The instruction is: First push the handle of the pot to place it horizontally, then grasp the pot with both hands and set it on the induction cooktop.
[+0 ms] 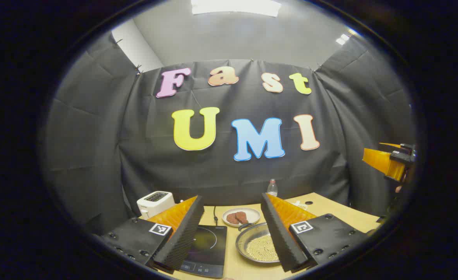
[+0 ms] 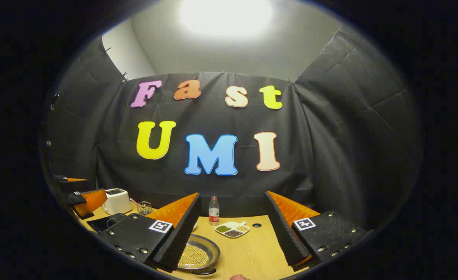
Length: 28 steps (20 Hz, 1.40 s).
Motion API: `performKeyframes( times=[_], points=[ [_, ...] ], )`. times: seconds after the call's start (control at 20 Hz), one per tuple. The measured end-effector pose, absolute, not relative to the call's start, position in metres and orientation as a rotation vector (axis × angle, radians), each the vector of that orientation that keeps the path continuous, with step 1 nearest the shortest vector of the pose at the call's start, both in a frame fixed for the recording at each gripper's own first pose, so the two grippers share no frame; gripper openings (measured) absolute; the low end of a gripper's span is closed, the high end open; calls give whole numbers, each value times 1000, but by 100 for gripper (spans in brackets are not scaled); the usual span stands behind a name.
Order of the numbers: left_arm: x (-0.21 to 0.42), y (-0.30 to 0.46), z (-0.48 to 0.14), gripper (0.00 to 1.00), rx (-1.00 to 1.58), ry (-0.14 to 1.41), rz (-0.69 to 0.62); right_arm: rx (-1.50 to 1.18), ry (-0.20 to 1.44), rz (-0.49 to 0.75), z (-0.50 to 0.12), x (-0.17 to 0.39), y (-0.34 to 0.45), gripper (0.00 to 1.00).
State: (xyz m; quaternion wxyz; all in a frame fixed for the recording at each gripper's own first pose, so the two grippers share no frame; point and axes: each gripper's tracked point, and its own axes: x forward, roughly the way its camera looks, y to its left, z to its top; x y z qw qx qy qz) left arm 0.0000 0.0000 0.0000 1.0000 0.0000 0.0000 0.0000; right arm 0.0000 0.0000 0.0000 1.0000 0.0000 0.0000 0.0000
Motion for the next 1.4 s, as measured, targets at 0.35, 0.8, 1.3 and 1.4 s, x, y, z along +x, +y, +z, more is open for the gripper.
performKeyframes(
  times=[0.35,0.8,1.3,1.4],
  points=[
    [-7,9,3,92,4,-12,11,-1,5,-3,0,-3,2,98],
    [-17,14,4,95,10,-17,12,-6,31,-20,-9,-11,3,98],
    [-14,33,5,92,-3,-38,19,21,65,3,-14,-10,21,74],
    [-11,40,6,92,-3,-44,21,32,70,23,-12,-9,29,59]
  ],
)
